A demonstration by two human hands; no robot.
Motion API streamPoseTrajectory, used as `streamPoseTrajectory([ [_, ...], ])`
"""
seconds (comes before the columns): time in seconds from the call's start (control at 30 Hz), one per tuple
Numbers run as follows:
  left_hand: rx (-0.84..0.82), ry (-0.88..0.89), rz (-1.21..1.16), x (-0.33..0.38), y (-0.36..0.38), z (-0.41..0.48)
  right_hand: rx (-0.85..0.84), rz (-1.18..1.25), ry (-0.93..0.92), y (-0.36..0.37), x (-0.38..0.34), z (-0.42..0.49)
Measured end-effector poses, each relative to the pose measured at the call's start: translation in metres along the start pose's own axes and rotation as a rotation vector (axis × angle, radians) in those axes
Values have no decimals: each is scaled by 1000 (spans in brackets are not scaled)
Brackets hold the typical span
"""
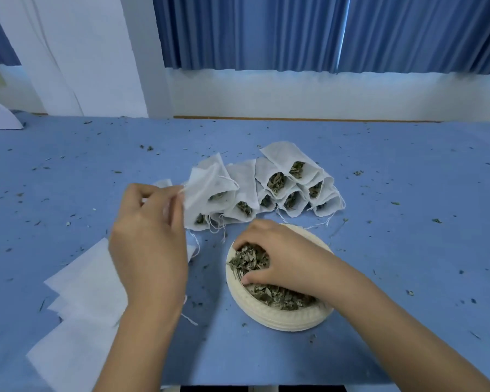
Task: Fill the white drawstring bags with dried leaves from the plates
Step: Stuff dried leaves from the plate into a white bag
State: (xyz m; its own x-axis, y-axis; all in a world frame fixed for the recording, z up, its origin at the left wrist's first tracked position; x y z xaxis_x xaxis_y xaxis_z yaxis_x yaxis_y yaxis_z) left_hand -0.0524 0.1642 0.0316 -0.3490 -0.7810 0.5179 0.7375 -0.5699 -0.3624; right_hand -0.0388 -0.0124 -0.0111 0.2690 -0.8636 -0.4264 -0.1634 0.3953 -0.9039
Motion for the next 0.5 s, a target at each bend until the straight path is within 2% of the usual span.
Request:
streamPoseTrajectory([
  [0.07,16,11,25,1,-4,-1,40,-87,-40,4,-9,2],
  [0.23,-166,-47,-86,5,14,-31,113,-39,-60,-1,-8,-1],
  [0.33,-226,-90,-165,7,24,-45,238,249,-78,-18,6,-16],
  [0.5,-265,-33,-262,27,39,-56,508,733,-99,-44,37,-40],
])
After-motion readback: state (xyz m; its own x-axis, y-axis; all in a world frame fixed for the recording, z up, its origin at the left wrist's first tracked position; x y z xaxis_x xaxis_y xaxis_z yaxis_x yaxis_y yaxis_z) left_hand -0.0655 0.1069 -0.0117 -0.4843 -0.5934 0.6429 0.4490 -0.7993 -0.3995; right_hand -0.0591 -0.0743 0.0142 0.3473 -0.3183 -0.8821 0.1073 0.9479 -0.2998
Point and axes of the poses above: each hand's wrist, its own z-axis towards the middle knuckle, its own y-axis out of the palm, x = y × z, the point moved 5 cm from there along z, towards the middle knuckle, and after that the axes turned 8 degrees about y, right-handed, at the moved point
